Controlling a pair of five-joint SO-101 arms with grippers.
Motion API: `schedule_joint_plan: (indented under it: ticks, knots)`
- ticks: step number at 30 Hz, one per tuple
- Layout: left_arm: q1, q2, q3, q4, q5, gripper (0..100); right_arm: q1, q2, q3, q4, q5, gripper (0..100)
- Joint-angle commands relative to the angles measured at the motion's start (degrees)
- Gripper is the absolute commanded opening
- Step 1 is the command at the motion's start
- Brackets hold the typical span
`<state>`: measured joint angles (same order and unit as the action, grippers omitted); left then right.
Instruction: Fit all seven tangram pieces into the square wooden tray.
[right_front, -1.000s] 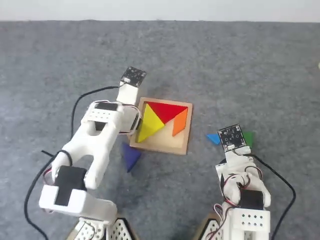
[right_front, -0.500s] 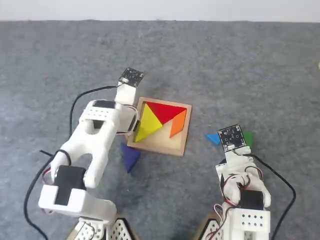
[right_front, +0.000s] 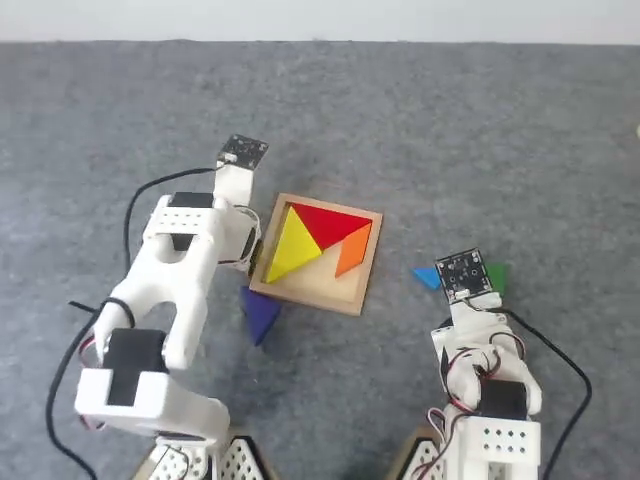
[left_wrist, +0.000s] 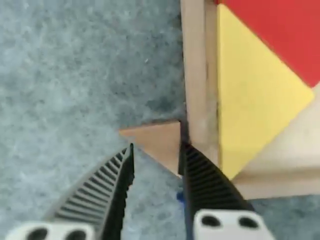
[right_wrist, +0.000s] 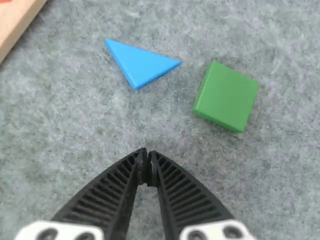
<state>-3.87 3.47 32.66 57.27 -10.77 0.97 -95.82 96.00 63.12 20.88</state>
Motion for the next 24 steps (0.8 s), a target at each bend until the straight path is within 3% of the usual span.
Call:
schedule_joint_plan:
  ticks: [1, 7, 18, 24]
  knots:
    - [0.26, -0.26, -2.33, -0.79, -0.62, 14, 0.22, -0.66, 0.79, 0.13, 0.62, 0.8]
    - [-0.18, 4.04, -3.82, -0.44, 1.58, 20, 0.22, -0.66, 0.79, 0.13, 0.62, 0.8]
    - [-0.44, 14.24, -15.78, 3.43, 1.14, 20, 0.22, -0.57, 0.79, 0.22, 0.62, 0.8]
    - [0.09, 14.42, -15.69, 3.60, -2.64, 10, 0.22, -0.57, 0.79, 0.22, 0.62, 0.8]
